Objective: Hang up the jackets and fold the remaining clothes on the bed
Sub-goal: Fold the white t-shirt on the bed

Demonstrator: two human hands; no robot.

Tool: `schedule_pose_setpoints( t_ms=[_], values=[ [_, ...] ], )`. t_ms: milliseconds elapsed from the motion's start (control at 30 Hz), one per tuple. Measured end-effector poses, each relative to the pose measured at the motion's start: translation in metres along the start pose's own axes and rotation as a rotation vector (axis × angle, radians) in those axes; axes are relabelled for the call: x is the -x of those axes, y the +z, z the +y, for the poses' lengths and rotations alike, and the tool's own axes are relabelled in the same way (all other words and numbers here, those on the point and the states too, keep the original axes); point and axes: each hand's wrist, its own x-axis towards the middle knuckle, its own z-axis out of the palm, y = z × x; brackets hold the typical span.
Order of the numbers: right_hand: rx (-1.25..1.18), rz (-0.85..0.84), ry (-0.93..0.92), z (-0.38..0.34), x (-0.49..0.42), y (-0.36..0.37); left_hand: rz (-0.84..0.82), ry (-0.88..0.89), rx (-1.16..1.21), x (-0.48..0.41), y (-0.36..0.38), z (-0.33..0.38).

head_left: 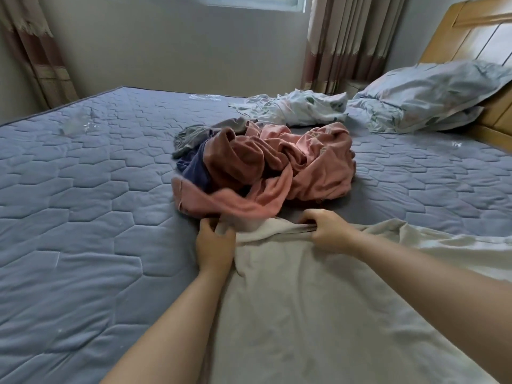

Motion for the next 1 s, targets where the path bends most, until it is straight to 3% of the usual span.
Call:
schedule_pose_setpoints(
  t_ms=[167,233,300,367,433,500,567,633,867,933,1000],
  values=[
    [0.101,0.079,-0.083,0.003,-0.002,0.001,-0.157,0.106,-0.013,-0.003,-0.019,0.012],
    [-0.145,0.094,-0.021,-0.006,-0.008,-0.014,-0.343,0.037,0.122,-0.009,-0.036,0.025],
    [-0.417,0.101,0.071,-0.012,-0.012,-0.033,-0.564,-0.074,0.403,-0.011,-0.053,0.047],
    [-0.601,0.121,0.152,-0.014,-0.016,-0.047,-0.582,-0.107,0.582,-0.018,-0.066,0.066],
    [-0.599,0.269,0.17,-0.012,-0.023,-0.052,-0.484,-0.057,0.603,-0.027,-0.069,0.077],
    [-0.384,0.426,0.169,-0.009,-0.03,-0.049,-0.361,0.049,0.37,-0.034,-0.063,0.076],
    [-0.183,0.445,0.167,-0.009,-0.03,-0.04,-0.272,0.152,0.012,-0.036,-0.053,0.068],
    [-0.108,0.343,0.181,-0.005,-0.027,-0.029,-0.253,0.179,-0.17,-0.035,-0.044,0.061],
    [0.138,-0.008,0.206,0.027,-0.002,-0.018,-0.132,0.166,-0.445,-0.041,-0.038,0.053],
    [0.253,0.13,0.186,0.03,0.004,-0.019,-0.078,0.29,-0.618,-0.028,-0.037,0.056],
    [0.26,0.254,0.166,0.032,0.012,-0.022,0.01,0.53,-0.782,-0.012,-0.029,0.06]
  ],
)
